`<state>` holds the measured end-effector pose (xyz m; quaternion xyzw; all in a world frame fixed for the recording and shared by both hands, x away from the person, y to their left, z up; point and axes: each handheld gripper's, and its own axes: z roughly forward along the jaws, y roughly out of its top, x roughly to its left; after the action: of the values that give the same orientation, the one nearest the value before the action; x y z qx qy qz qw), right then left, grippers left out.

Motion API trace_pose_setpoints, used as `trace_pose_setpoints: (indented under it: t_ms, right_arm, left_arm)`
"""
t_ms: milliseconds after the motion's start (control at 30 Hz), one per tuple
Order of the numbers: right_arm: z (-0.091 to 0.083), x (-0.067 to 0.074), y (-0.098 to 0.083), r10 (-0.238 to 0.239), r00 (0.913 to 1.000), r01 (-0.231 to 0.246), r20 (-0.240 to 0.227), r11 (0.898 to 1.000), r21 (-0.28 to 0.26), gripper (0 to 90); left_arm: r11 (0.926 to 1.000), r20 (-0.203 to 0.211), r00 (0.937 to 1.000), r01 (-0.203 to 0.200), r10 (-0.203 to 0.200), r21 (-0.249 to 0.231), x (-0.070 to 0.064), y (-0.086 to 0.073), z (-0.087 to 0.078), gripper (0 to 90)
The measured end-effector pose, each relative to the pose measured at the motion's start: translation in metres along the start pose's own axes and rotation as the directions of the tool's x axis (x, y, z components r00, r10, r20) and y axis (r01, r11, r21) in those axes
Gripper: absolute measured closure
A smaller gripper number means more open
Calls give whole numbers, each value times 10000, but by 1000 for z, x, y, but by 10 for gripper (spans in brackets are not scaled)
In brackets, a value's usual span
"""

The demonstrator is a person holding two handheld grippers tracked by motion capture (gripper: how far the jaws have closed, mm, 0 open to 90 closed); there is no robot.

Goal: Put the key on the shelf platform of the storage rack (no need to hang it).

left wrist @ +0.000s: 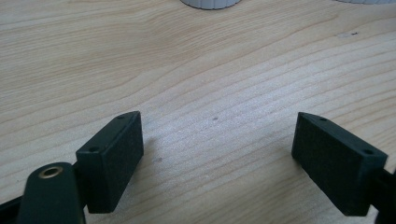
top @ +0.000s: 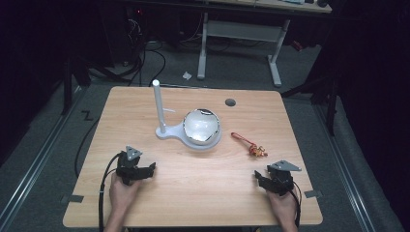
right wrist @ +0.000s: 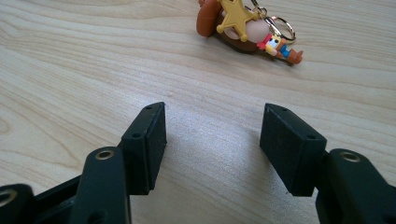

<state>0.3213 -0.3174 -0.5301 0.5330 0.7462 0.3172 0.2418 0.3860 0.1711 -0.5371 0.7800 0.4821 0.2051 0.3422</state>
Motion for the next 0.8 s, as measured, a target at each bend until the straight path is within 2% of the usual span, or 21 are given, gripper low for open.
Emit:
trace_pose_setpoints:
  t_ms: [800]
  right_arm:
    - [0,0,0,-4,10000,4,-7,10000,16,404]
  left_arm:
    - [10000,23,10000,15,-15,4,0,0,0,170]
